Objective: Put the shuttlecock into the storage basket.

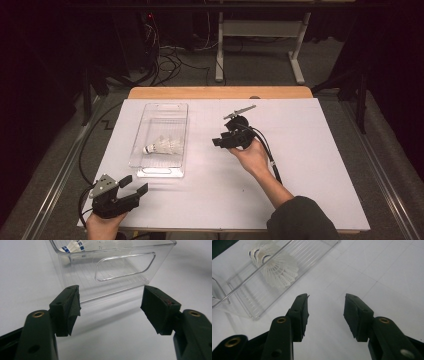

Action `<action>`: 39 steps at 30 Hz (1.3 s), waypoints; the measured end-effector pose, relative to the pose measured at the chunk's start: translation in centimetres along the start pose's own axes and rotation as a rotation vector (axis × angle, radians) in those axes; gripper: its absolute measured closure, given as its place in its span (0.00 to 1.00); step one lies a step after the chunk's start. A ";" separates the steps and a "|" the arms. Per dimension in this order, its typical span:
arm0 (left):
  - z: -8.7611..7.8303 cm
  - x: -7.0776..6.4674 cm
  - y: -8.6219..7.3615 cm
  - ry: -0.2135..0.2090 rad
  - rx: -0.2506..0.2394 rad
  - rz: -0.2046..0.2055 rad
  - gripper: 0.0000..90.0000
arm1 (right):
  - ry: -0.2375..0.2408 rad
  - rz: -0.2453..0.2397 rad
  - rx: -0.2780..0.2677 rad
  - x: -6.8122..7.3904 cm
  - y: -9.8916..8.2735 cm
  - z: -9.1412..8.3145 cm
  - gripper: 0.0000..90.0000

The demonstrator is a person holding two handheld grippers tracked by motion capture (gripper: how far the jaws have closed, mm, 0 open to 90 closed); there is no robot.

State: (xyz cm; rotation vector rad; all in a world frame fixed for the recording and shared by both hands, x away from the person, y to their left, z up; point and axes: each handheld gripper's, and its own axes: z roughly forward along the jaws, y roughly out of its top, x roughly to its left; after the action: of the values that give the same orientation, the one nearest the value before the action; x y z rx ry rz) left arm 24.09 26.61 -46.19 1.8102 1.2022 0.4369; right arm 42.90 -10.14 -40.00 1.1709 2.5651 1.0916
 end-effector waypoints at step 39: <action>0.1 0.0 0.0 0.002 0.005 0.000 0.36 | -0.025 0.040 -0.022 -2.4 -3.2 -2.8 0.60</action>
State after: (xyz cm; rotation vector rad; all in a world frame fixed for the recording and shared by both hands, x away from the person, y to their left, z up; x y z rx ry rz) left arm 24.14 26.53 -46.25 1.8146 1.2050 0.4361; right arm 41.55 -14.74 -40.46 1.2281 2.5148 1.1032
